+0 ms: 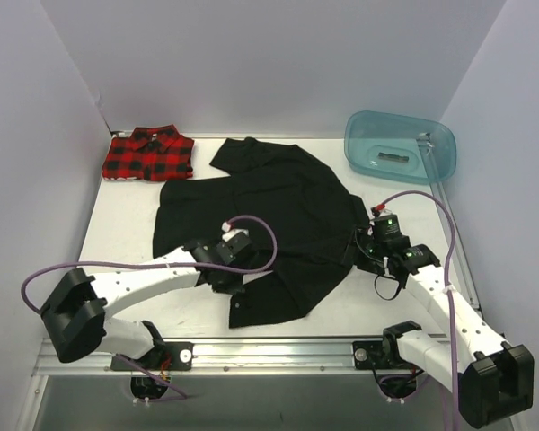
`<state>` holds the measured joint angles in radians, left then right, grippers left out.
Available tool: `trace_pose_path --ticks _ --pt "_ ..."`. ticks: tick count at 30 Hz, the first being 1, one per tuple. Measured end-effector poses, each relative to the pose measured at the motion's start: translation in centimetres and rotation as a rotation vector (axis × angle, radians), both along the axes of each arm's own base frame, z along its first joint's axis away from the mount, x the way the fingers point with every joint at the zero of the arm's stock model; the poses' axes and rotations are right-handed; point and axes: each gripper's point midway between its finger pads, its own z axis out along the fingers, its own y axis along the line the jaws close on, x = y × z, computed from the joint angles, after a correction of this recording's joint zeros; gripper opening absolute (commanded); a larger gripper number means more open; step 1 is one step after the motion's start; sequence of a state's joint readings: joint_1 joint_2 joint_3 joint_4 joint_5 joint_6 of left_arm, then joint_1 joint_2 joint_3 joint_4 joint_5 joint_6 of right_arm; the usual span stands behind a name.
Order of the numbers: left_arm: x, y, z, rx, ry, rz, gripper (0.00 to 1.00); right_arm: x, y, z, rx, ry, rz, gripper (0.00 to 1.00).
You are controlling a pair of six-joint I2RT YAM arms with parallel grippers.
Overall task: Fold and stack the long sleeve shirts
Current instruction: Fold the shirt
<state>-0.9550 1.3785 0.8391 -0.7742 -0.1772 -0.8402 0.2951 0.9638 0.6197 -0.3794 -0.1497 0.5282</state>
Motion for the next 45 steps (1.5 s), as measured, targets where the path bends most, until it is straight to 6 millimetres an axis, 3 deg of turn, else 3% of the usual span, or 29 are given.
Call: trace_pose_path --ticks 5,8,15,22,28,31,38,45 --pt "4.3 -3.7 8.9 -0.191 -0.175 -0.026 0.00 0.2 -0.6 1.2 -0.021 -0.040 -0.012 0.57" --pt "7.6 -4.4 13.8 -0.270 -0.277 -0.004 0.00 0.7 -0.7 2.3 -0.025 -0.076 -0.022 0.57" --pt "15.1 -5.2 21.2 -0.377 -0.414 0.065 0.00 1.4 -0.5 4.1 -0.023 -0.122 -0.003 0.56" --pt "20.4 -6.0 22.8 -0.459 -0.433 0.121 0.00 1.9 0.6 3.3 -0.010 -0.077 0.041 0.56" --pt "24.5 -4.8 23.0 -0.505 -0.441 0.198 0.00 2.7 2.8 2.8 0.049 -0.045 0.108 0.52" --pt "26.3 -5.0 24.3 -0.536 -0.486 0.203 0.00 3.1 4.2 2.9 0.081 -0.046 0.161 0.49" --pt "29.0 -7.4 28.0 -0.629 -0.590 0.133 0.00 4.0 6.8 3.2 0.127 -0.079 0.263 0.43" --pt "31.6 -8.8 26.7 -0.631 -0.592 0.122 0.00 5.6 8.4 3.4 0.171 -0.110 0.312 0.41"
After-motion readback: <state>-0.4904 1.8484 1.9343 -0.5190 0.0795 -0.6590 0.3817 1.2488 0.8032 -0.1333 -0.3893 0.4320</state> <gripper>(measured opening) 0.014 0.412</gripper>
